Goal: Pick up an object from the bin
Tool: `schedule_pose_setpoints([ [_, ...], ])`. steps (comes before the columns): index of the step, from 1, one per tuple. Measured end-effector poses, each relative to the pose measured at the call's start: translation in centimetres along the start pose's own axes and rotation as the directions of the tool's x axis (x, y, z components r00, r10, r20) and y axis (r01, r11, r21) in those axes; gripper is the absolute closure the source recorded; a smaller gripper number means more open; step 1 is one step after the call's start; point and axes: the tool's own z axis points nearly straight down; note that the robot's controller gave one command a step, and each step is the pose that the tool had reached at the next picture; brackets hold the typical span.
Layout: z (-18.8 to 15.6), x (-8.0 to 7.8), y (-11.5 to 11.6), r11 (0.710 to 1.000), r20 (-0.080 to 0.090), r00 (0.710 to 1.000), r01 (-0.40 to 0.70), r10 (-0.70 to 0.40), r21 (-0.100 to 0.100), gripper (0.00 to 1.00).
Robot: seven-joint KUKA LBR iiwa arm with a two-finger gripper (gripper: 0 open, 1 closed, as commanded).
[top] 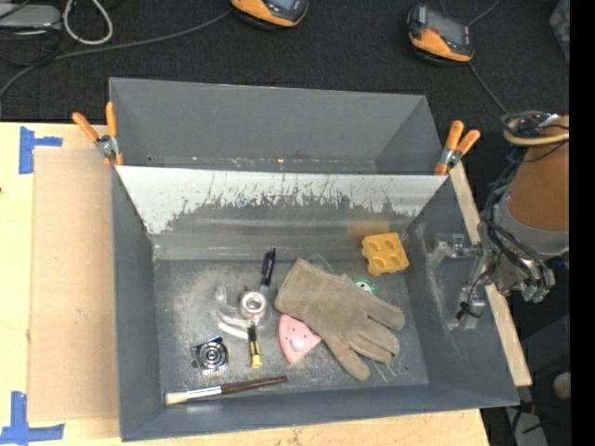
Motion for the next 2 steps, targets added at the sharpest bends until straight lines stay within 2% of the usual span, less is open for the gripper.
schedule_pose_setpoints([
  [1,-0.4,-0.2,0.1,1.000,0.008,1.000,0.005,-0.005,0.002,0.00],
  [2,10.4,2.4,2.8,0.976,0.006,0.976,0.218,-0.218,0.002,0.00],
])
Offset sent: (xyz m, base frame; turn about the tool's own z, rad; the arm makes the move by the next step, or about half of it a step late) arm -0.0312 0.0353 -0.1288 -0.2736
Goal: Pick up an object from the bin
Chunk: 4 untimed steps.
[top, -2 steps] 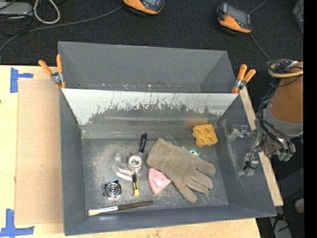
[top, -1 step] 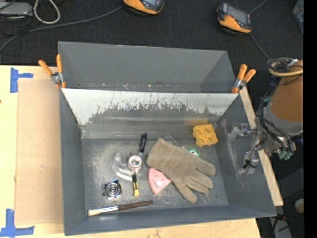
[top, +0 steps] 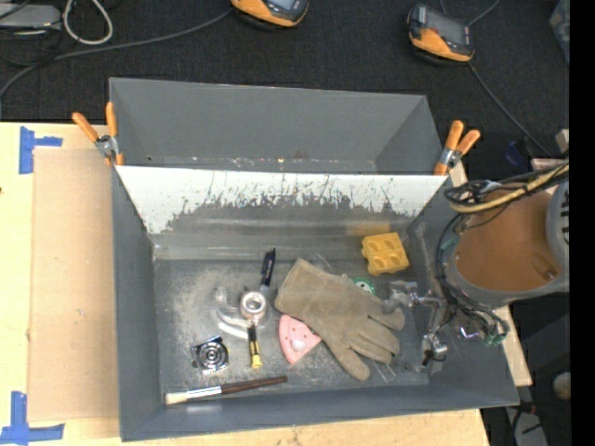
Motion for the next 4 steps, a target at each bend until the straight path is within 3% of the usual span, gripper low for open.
schedule_pose_setpoints([
  [1,1.1,0.5,0.8,1.000,0.002,1.000,0.031,-0.031,0.002,0.00],
  [2,-0.4,1.1,5.0,0.987,-0.006,0.987,0.161,-0.161,-0.005,0.00],
  [3,2.4,1.0,5.2,0.991,0.012,0.991,0.131,-0.131,0.006,0.00],
  [4,2.4,0.6,6.1,0.967,0.005,0.967,0.253,-0.253,0.003,1.00],
])
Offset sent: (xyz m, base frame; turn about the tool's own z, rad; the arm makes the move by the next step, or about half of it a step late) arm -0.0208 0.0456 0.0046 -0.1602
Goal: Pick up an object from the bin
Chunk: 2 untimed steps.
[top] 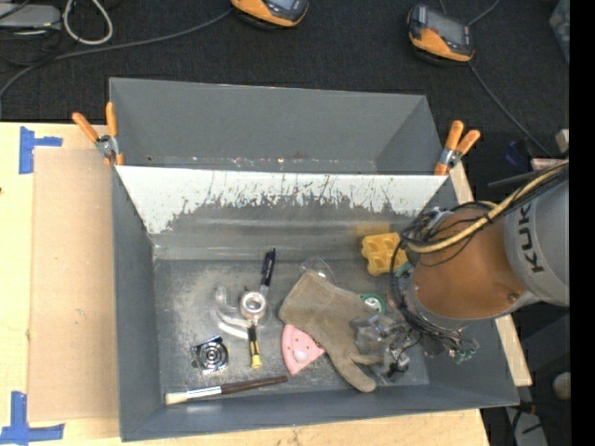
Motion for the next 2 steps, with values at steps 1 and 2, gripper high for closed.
schedule_pose_setpoints([
  [1,0.02,-0.04,0.08,1.000,-0.001,1.000,0.009,-0.009,-0.001,1.00],
  [2,-0.08,-0.04,0.07,1.000,-0.001,1.000,0.009,-0.009,-0.001,1.00],
])
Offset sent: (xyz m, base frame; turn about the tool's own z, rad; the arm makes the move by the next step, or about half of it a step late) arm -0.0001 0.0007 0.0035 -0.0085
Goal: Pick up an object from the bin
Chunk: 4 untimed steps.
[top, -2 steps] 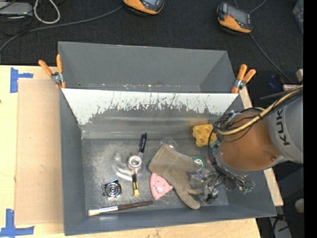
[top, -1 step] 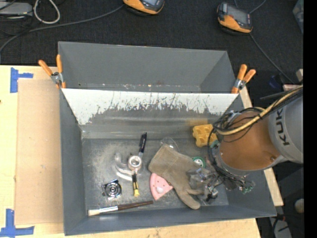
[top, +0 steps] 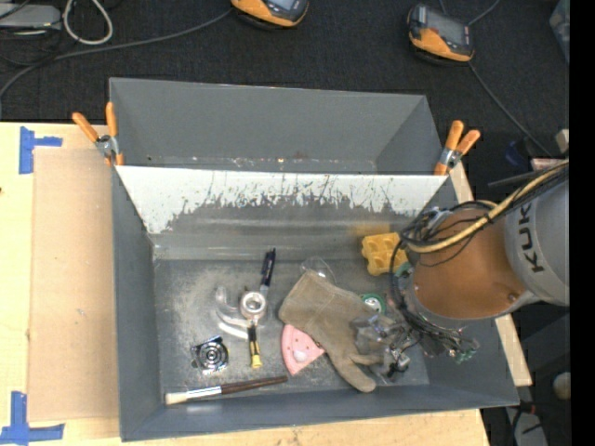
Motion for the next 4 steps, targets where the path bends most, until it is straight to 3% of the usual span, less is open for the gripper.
schedule_pose_setpoints([
  [1,-1.0,0.0,0.1,1.000,0.000,1.000,0.001,-0.001,-0.001,1.00],
  [4,-8.5,0.0,0.3,1.000,-0.002,1.000,-0.004,0.004,-0.005,1.00],
])
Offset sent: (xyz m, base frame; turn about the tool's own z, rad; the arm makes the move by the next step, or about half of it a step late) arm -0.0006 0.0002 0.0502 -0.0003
